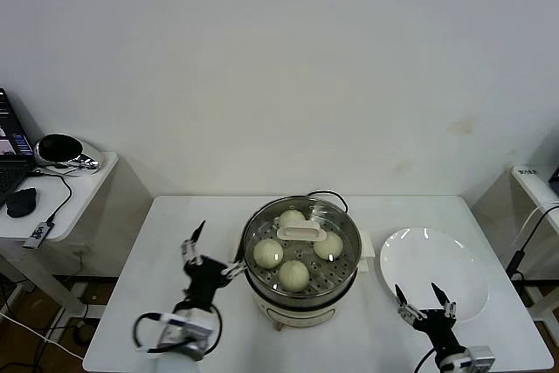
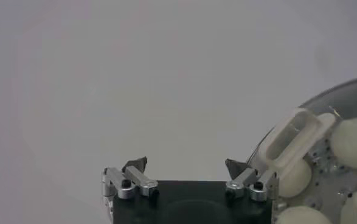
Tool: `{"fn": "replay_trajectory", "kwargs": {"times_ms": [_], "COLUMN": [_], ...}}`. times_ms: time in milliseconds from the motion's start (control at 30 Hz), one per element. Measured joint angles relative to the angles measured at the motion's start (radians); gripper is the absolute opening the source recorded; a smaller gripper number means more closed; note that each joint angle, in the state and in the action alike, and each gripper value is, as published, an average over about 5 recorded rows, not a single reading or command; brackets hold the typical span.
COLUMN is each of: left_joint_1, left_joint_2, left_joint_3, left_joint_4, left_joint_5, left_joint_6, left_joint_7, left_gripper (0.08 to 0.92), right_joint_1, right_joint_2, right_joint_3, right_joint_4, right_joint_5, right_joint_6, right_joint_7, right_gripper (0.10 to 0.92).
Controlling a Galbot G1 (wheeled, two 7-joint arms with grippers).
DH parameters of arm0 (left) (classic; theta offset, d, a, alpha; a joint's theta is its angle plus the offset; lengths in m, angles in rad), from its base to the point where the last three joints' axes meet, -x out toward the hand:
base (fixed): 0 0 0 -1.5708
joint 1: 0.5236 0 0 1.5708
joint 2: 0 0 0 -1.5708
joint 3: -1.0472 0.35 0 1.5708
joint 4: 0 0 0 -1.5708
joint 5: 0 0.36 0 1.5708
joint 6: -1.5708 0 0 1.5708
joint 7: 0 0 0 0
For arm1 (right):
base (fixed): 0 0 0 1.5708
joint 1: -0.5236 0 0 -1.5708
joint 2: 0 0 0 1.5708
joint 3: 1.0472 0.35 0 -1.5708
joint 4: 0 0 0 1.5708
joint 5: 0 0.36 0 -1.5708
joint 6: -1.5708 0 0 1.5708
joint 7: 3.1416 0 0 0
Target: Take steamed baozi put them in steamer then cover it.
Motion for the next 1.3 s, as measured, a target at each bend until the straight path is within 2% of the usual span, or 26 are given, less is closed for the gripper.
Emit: {"fn": "replay_trajectory", "kwargs": {"times_ms": [200, 433, 867, 1300], "left_joint_1": [0.067, 0.146, 0.229, 0.245], "left_joint_2": [0.013, 0.015, 0.019, 0.019], "left_joint_3": [-0.160, -0.250, -0.298, -0.301], "left_joint_4": [0.053, 0.091, 0.099, 0.088], "left_joint_5": [-0.265, -0.410, -0.500, -0.519], "left_joint_6": [-0.048, -0.053, -0.054, -0.054], "left_joint_7": [0.040, 0.088, 0.116, 0.140], "left_gripper": [0.823, 0.823, 0.823, 0.823], "right_joint_1": [-0.040, -0.073, -0.096, -0.104], "right_joint_2": [-0.026, -0.052, -0.060, -0.053], "right_joint_3": [0.003, 0.002, 0.002, 0.020], "right_joint_4": [0.052, 0.082, 0.117, 0.132], "right_joint_5": [-0.002, 0.008, -0.063, -0.089], "right_joint_6": [-0.021, -0.029, -0.041, -0.078], "right_joint_7": [0.020, 0.032, 0.028, 0.023], "right_gripper": [0.823, 0.823, 0.823, 0.823]}}
